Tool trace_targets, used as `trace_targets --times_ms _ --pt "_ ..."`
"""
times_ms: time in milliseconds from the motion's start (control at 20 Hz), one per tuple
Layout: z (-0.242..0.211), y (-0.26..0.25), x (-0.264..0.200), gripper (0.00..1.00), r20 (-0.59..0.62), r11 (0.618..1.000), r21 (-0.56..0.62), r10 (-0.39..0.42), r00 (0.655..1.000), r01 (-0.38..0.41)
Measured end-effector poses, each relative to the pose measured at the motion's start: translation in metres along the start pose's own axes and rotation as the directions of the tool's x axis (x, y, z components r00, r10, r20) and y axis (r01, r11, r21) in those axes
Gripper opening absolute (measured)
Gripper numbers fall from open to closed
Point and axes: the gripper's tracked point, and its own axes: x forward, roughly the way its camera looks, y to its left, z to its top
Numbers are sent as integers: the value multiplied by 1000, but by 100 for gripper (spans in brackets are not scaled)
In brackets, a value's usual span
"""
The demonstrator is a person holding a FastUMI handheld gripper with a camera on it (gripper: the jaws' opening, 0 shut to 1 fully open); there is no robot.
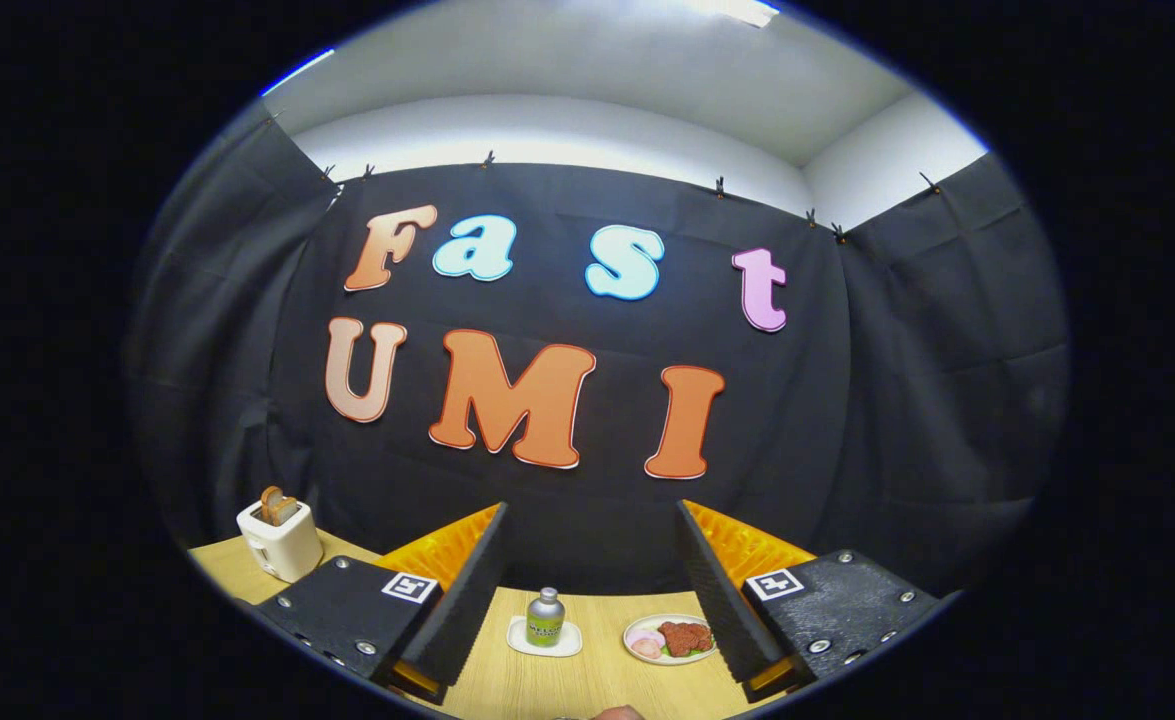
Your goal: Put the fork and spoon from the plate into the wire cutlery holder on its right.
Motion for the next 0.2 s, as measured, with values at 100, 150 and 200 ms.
trace_targets --times_ms 100,150,200 --pt "12 5 -3 98 22 1000 10 19 1000 -20" --pt "16 8 -3 98 31 999 19 29 999 -30" --pt "18 11 -4 99 35 998 33 43 998 -44"
